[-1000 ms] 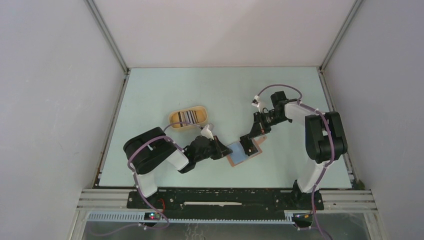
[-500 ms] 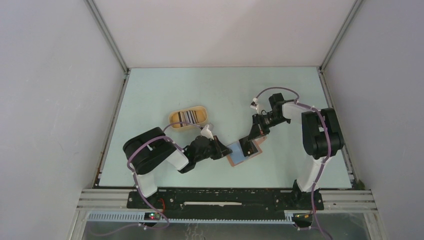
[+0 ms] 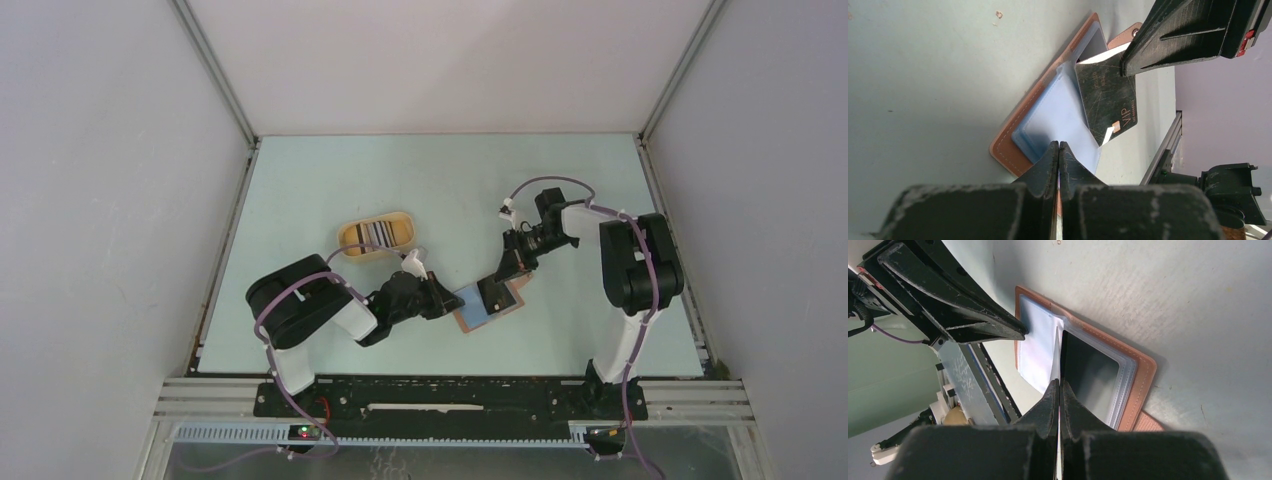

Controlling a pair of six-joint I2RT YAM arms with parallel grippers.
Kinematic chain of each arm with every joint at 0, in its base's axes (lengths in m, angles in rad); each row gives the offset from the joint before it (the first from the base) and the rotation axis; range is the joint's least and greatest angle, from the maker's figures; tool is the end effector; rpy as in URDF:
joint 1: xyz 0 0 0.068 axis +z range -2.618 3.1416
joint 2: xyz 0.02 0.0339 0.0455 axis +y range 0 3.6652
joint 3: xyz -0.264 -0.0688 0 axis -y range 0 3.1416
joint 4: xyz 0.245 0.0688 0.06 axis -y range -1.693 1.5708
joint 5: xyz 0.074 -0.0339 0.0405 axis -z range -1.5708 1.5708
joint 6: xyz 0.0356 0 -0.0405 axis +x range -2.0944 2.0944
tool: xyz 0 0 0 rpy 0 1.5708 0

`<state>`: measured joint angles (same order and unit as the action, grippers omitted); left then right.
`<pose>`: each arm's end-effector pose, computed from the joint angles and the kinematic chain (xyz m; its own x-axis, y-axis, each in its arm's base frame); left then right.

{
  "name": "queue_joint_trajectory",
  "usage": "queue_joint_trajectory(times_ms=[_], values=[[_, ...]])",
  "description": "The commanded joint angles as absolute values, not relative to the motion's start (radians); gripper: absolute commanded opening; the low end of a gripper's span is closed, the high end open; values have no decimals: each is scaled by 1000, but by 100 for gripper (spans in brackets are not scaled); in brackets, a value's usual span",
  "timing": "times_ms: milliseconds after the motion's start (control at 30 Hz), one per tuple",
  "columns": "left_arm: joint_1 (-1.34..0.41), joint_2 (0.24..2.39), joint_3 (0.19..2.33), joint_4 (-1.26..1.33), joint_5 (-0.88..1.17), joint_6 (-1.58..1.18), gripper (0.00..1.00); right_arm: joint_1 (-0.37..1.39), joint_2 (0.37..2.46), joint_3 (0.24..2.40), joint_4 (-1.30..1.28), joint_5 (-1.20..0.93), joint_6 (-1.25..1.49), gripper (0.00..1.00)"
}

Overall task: Put the credit cards into the card holder
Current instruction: Insert the credit card into the card holder.

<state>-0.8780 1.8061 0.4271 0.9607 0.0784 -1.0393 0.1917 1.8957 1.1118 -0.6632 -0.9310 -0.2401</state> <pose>0.1813 -0.2228 0.0967 -0.8322 -0.3430 -0.4357 0.1883 0.5642 -0.8038 0.3204 0.0913 0.1387 -0.8961 -0.3185 -0.3091 -0.4365 0.5060 0.7439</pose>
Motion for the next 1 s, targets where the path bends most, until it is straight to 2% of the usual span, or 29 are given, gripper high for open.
queue_joint_trajectory(times_ms=[0,400,967], values=[[-884,1790,431,959,84,-1017,3,208,1907,1145,-670,-909,-239,0],[-884,1789,417,991,84,-1017,6,219,1911,1144,-676,-872,-233,0],[-885,1784,407,1009,87,-1017,15,242,1940,1160,-681,-848,-215,0]])
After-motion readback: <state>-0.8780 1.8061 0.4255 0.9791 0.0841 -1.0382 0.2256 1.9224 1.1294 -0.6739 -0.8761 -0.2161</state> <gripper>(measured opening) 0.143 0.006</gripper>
